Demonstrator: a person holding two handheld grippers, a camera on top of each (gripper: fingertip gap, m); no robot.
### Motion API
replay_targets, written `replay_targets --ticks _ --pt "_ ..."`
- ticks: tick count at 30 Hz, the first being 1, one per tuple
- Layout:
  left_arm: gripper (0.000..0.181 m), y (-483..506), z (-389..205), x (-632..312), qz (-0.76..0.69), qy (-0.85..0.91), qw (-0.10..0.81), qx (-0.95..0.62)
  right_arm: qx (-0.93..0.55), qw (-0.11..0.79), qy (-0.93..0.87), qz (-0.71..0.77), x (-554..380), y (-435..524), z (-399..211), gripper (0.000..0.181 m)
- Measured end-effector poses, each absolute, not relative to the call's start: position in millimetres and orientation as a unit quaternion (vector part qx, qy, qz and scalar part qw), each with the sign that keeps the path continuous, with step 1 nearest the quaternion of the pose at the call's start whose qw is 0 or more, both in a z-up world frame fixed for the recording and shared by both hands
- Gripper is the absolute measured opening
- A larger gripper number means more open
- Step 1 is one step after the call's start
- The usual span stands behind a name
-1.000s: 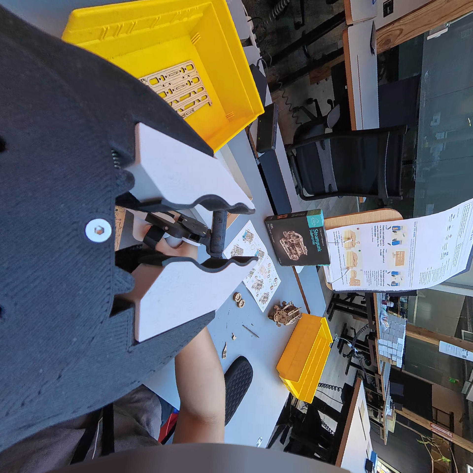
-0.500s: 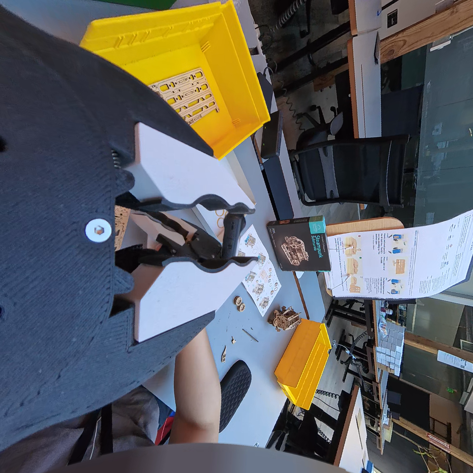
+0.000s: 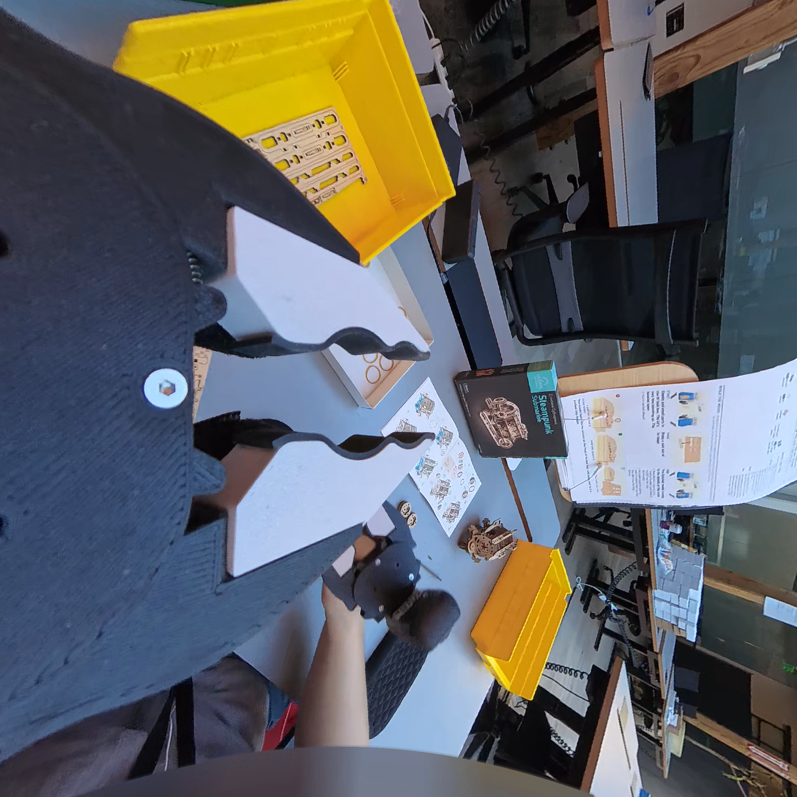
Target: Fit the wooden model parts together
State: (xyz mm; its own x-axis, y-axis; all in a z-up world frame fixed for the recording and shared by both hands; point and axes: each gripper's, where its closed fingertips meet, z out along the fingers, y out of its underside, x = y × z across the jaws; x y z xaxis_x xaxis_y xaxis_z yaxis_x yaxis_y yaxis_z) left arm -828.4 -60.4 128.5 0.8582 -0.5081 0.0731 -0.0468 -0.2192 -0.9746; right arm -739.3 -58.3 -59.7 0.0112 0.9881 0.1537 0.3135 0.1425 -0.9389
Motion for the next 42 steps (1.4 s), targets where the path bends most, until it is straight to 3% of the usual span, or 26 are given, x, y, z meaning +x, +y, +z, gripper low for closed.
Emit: replay_targets --ticks 13,17,23,26,29,38,42 --pt "0.031 -25 130 -738 -0.185 0.253 0.577 -0.754 -0.580 0.420 -0.532 0.451 -684 -77 -68 0.035" --pt "0.030 -13 130 -699 -0.218 0.288 0.575 -0.734 -0.591 0.508 -0.487 0.393 -613 -37 -34 0.035" --pt "0.024 10 98 -637 -0.244 0.359 0.532 -0.727 -0.647 0.615 -0.369 0.260 -424 42 4 0.042" --pt "0.018 12 73 -606 -0.281 0.402 0.485 -0.724 -0.662 0.596 -0.383 0.245 -389 39 -18 0.052" --pt "0.012 9 50 -576 -0.336 0.425 0.444 -0.714 -0.659 0.570 -0.431 0.234 -380 36 -41 0.051" --pt "0.000 5 -10 -542 -0.275 0.470 0.418 -0.727 -0.668 0.374 -0.603 0.225 -331 87 -120 0.032" --pt "0.000 -7 -26 -535 -0.280 0.430 0.419 -0.749 -0.663 0.363 -0.583 0.299 -319 102 -134 0.027"
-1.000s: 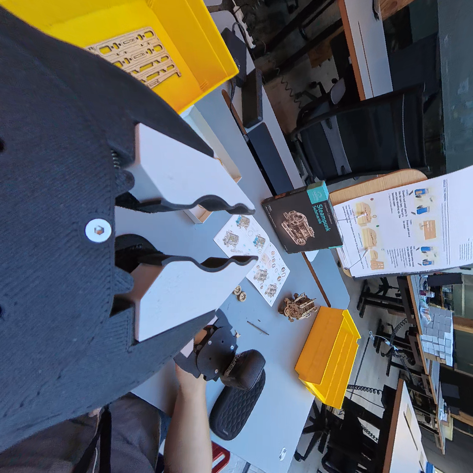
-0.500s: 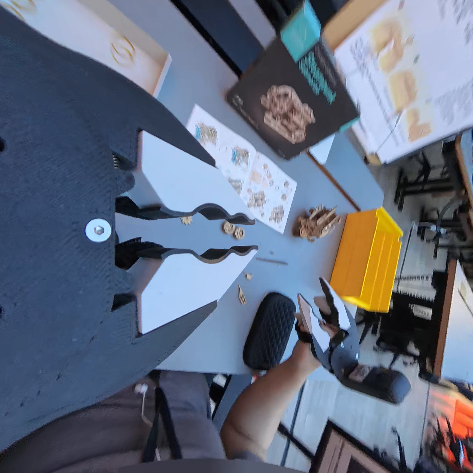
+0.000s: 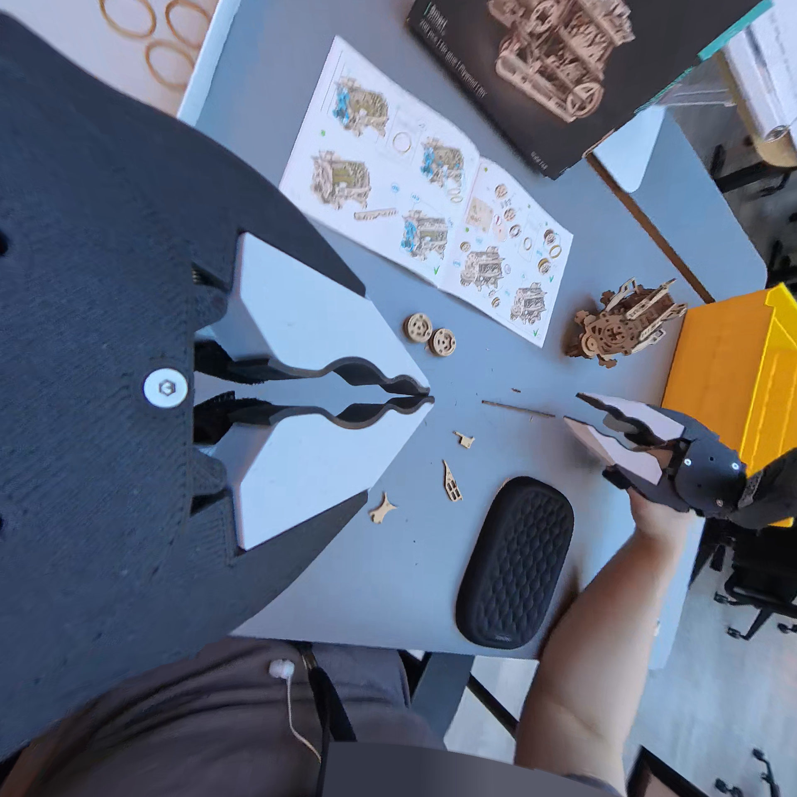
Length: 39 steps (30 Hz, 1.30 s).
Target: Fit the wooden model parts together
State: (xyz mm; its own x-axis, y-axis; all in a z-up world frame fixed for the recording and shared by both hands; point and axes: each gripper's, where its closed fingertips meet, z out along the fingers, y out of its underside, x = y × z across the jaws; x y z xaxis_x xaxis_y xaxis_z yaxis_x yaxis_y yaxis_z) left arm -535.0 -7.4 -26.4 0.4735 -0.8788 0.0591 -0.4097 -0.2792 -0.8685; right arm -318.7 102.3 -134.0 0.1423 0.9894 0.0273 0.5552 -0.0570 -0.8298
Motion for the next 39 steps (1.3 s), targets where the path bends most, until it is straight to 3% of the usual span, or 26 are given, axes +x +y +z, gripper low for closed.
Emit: replay_targets --ticks 5,9,16,20,26,30,34,37,39 --pt "0.000 -28 -34 -536 -0.325 0.346 0.437 -0.764 -0.656 0.363 -0.577 0.324 -314 97 -137 0.027" --pt "0.000 -41 -24 -543 -0.387 0.296 0.450 -0.748 -0.674 0.313 -0.597 0.301 -314 93 -161 0.027" --pt "0.001 -52 -11 -562 -0.370 0.278 0.480 -0.745 -0.660 0.306 -0.610 0.315 -323 71 -142 0.005" --pt "0.023 -52 -39 -555 -0.320 0.296 0.468 -0.769 -0.584 0.362 -0.652 0.319 -362 23 -98 0.002" --pt "0.025 -59 -74 -504 -0.344 0.341 0.453 -0.749 -0.542 0.346 -0.697 0.317 -399 -20 -105 0.002" --pt "0.031 -54 -92 -484 -0.285 0.405 0.442 -0.748 -0.528 0.339 -0.700 0.340 -410 -35 -111 0.002" --pt "0.027 -50 -102 -476 -0.254 0.439 0.423 -0.751 -0.514 0.343 -0.700 0.358 -416 -44 -107 0.002" --pt "0.004 -61 -106 -467 -0.288 0.460 0.406 -0.736 -0.510 0.346 -0.700 0.360 -417 -47 -106 0.002" --pt "0.004 -63 -112 -467 -0.293 0.460 0.395 -0.739 -0.511 0.342 -0.701 0.361 -417 -47 -108 0.002"
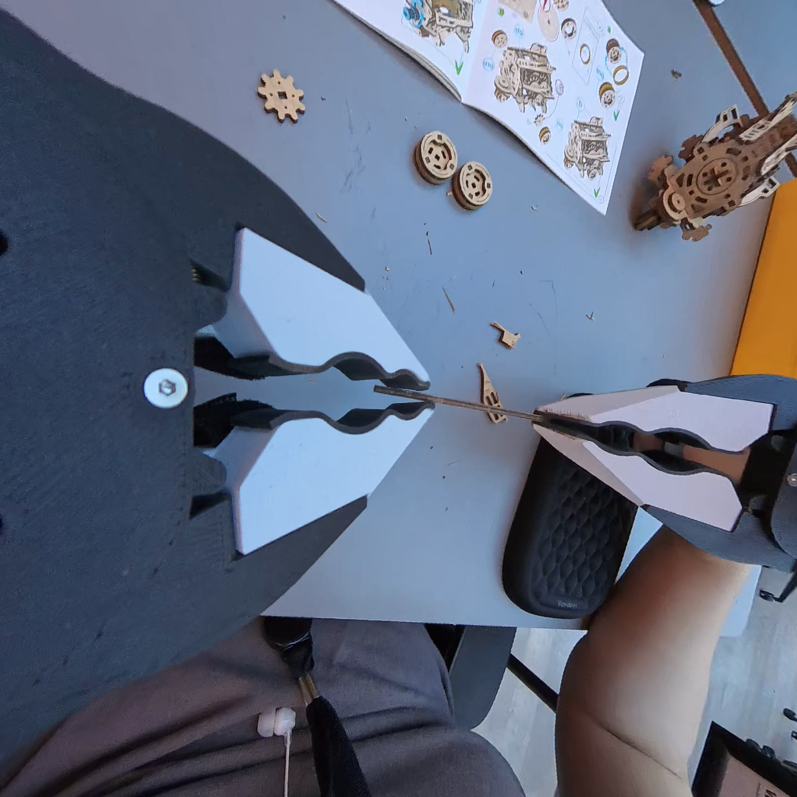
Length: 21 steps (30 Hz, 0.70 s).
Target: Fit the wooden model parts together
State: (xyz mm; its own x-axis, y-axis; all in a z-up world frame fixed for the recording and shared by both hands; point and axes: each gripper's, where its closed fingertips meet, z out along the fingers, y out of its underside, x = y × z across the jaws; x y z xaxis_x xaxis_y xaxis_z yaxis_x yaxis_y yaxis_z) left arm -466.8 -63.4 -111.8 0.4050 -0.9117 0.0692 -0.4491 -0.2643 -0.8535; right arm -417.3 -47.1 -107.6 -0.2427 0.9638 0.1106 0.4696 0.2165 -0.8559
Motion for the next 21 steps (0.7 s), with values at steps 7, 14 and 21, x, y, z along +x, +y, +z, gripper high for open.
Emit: replay_targets --ticks 7,14,21 --pt "0.000 -73 -118 -461 -0.309 0.484 0.371 -0.730 -0.501 0.340 -0.690 0.397 -421 -55 -98 0.002" --pt "0.012 -74 -108 -459 -0.356 0.453 0.374 -0.727 -0.512 0.342 -0.681 0.396 -417 -49 -98 0.002" --pt "0.002 -73 -110 -460 -0.369 0.459 0.364 -0.722 -0.506 0.328 -0.704 0.375 -422 -56 -109 0.002"
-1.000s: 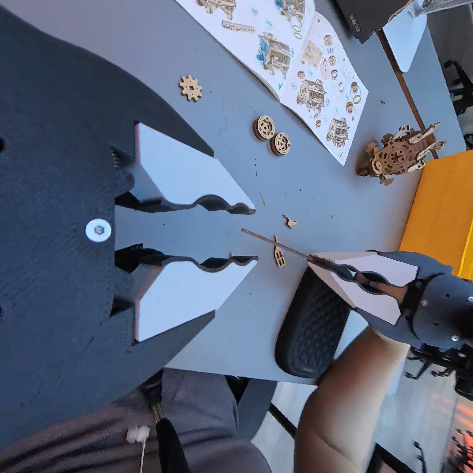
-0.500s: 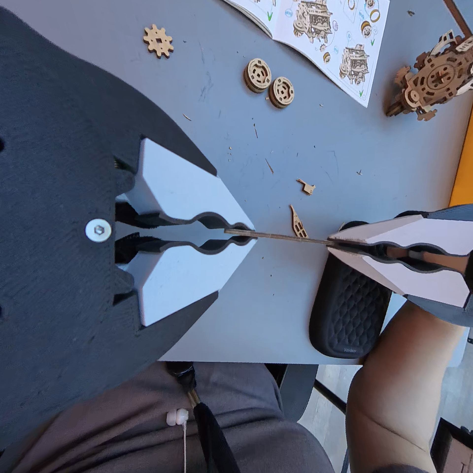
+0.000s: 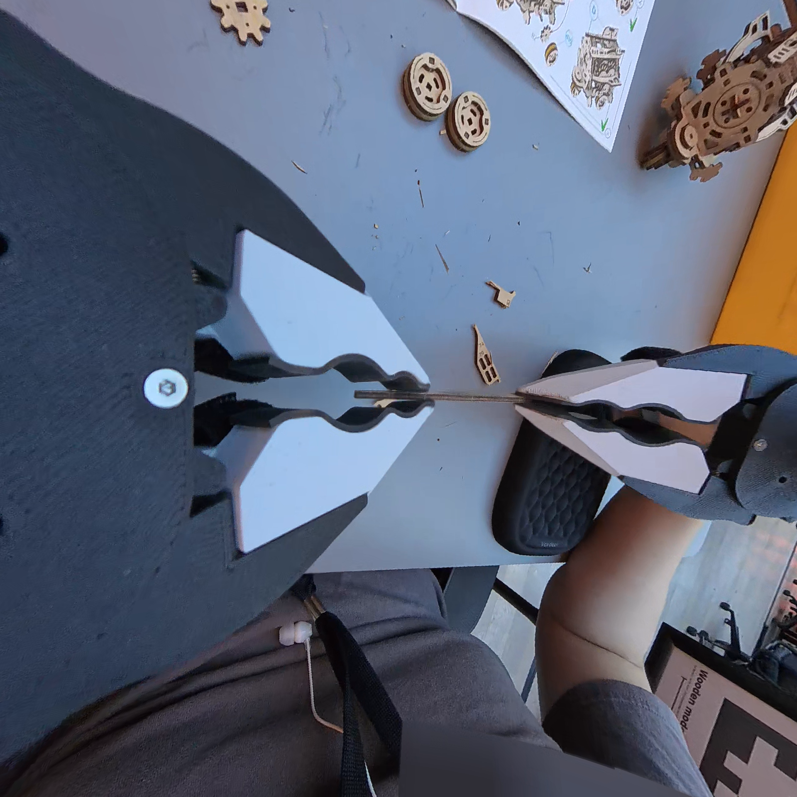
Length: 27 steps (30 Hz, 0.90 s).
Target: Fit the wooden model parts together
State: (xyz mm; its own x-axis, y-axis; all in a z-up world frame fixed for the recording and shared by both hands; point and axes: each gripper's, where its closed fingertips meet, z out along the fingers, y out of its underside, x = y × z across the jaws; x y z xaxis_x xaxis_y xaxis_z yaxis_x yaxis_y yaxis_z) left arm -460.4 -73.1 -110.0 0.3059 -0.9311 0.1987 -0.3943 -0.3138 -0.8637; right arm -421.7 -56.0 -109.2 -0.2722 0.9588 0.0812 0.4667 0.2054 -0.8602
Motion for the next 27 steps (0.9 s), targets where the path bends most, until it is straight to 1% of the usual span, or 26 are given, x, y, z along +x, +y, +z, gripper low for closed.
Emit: replay_targets --ticks 4,6,7,9,12,16,20,21,23,24,26,27 --pt "0.002 -74 -110 -460 -0.366 0.465 0.364 -0.719 -0.516 0.321 -0.689 0.396 -422 -55 -106 0.002" --pt "0.008 -72 -109 -461 -0.365 0.460 0.369 -0.720 -0.519 0.323 -0.674 0.414 -422 -53 -100 0.002" --pt "0.000 -71 -109 -461 -0.365 0.460 0.371 -0.719 -0.517 0.323 -0.670 0.423 -422 -54 -97 0.002" --pt "0.000 -69 -107 -461 -0.356 0.463 0.387 -0.713 -0.517 0.327 -0.667 0.426 -422 -53 -96 0.002" --pt "0.000 -73 -106 -461 -0.353 0.473 0.387 -0.708 -0.513 0.324 -0.666 0.434 -423 -55 -95 0.002" --pt "0.000 -76 -98 -462 -0.386 0.455 0.387 -0.703 -0.503 0.324 -0.651 0.466 -425 -59 -86 0.002" --pt "0.000 -76 -90 -463 -0.412 0.432 0.397 -0.697 -0.496 0.356 -0.621 0.491 -427 -53 -71 0.003" --pt "0.000 -76 -87 -463 -0.420 0.424 0.402 -0.694 -0.497 0.376 -0.605 0.496 -429 -48 -65 0.013" --pt "0.000 -75 -79 -463 -0.439 0.408 0.411 -0.687 -0.501 0.425 -0.564 0.500 -434 -35 -54 0.051" --pt "0.000 -74 -75 -464 -0.447 0.399 0.418 -0.683 -0.501 0.435 -0.552 0.506 -435 -32 -51 0.059" --pt "0.000 -72 -67 -465 -0.461 0.382 0.434 -0.674 -0.501 0.426 -0.533 0.532 -436 -33 -46 0.063" --pt "0.000 -71 -64 -465 -0.466 0.373 0.441 -0.670 -0.492 0.411 -0.532 0.553 -435 -38 -43 0.071"
